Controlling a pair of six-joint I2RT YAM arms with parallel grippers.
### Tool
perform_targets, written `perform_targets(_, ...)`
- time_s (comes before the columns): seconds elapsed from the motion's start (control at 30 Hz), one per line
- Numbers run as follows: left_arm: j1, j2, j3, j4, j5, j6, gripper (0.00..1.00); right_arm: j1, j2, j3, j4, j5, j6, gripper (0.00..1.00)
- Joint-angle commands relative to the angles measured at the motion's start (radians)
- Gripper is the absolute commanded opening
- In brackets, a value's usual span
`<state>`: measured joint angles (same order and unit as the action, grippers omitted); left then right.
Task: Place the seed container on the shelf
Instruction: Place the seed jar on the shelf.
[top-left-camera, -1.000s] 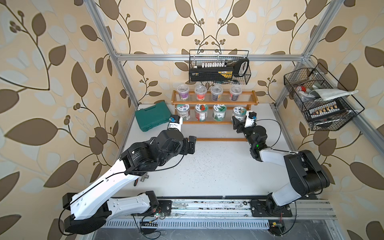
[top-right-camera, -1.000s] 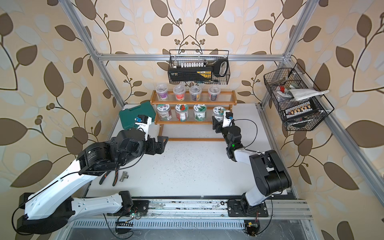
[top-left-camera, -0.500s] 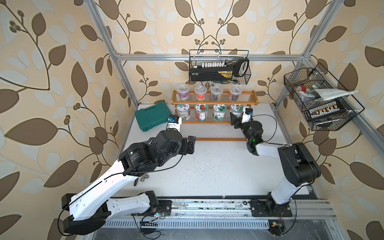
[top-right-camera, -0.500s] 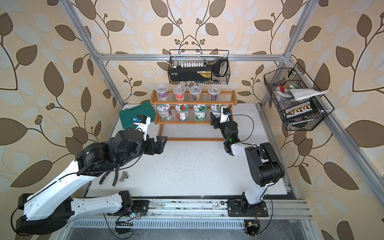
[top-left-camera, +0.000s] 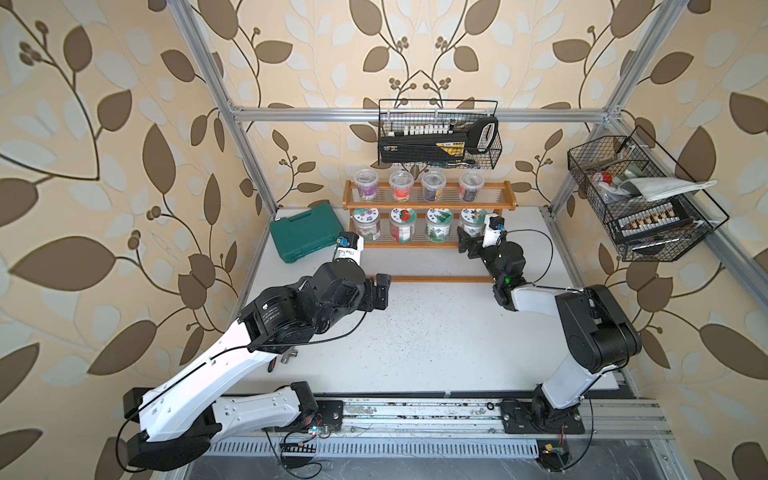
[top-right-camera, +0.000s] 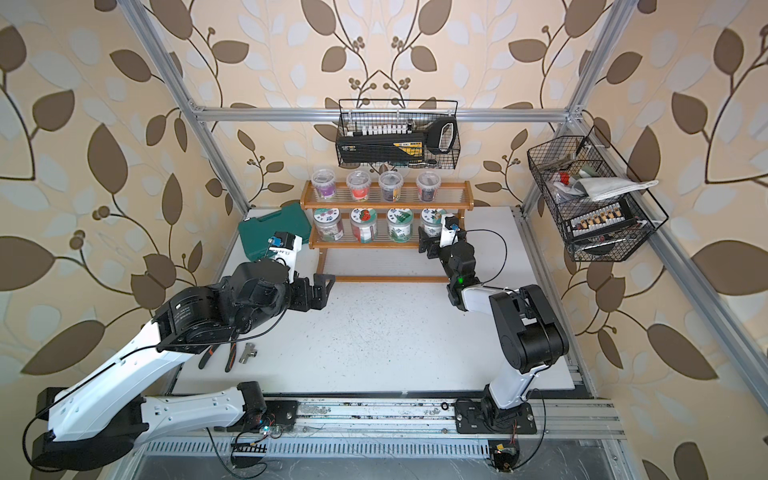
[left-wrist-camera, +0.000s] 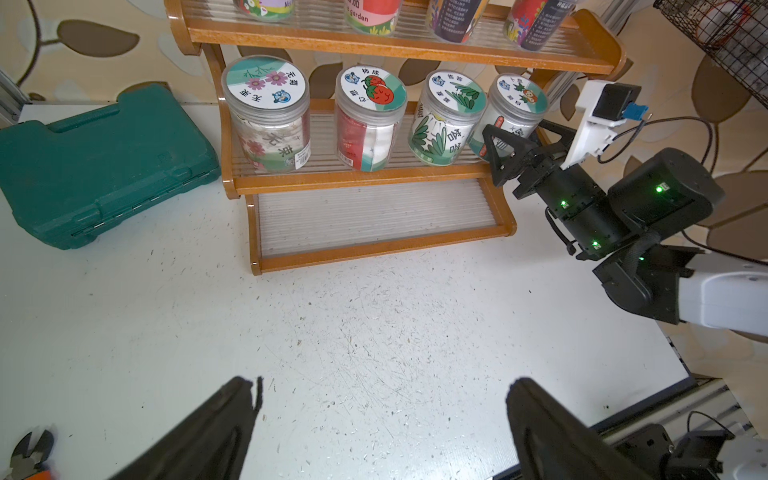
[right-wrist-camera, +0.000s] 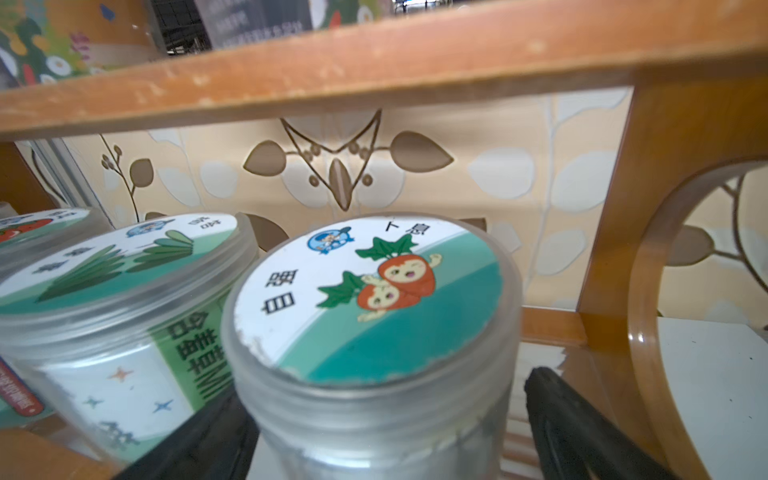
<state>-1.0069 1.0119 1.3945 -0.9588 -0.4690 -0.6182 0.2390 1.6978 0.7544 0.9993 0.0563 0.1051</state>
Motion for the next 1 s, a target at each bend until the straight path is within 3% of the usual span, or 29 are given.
perform_targets(0.0, 0.008, -0.02, -0.008, 0.02, -0.002, 0.005, 0.98, -0.003, -0.057, -0.033, -0.011, 0.02, -0.001, 0.99)
perform_targets(0.27, 0.008, -0.017, -0.018, 0.024, 0.01, -0.001, 0.98, -0.004, -0.159, -0.107, -0.041, 0.045, -0.004, 0.99)
perform_targets(0.4, 0.008, -0.023, -0.026, 0.029, 0.015, -0.004, 0.98, -0.003, -0.193, -0.124, -0.066, 0.043, -0.004, 0.9)
perform_targets(0.6, 0.008, -0.033, -0.025, 0.011, 0.02, -0.015, 0.98, -0.007, -0.159, -0.092, -0.086, 0.053, -0.01, 0.79)
perform_targets(0.97, 0.009, -0.045, -0.034, 0.004, 0.014, -0.017, 0.98, -0.022, -0.094, -0.026, -0.114, 0.042, -0.016, 0.76)
